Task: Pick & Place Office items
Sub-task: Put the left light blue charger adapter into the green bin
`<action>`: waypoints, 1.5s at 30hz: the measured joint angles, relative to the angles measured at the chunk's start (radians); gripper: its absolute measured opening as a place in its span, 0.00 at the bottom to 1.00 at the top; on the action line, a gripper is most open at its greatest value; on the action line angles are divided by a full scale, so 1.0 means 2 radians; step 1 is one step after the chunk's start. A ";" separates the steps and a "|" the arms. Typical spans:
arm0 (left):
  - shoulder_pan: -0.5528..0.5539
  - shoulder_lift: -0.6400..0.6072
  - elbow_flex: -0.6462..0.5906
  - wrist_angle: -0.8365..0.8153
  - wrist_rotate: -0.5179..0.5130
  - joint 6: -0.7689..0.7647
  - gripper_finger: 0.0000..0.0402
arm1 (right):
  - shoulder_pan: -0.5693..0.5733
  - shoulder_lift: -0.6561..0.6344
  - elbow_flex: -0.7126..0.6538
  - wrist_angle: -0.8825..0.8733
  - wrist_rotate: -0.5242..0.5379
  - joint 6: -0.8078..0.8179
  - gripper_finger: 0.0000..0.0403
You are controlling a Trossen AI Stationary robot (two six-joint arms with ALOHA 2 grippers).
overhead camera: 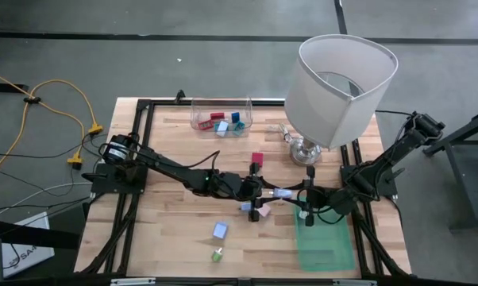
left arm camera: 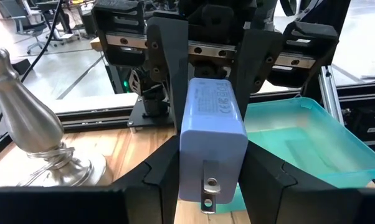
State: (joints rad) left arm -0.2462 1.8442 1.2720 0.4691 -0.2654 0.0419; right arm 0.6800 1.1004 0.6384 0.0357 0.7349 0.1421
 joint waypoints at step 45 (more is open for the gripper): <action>-0.049 -0.001 0.000 0.001 0.004 0.007 0.56 | 0.170 -0.003 0.000 -0.088 0.054 0.233 0.28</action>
State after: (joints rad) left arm -0.3451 1.8431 1.2720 0.4713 -0.2581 0.0560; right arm 1.0198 1.0939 0.6384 -0.1397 0.8434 0.6077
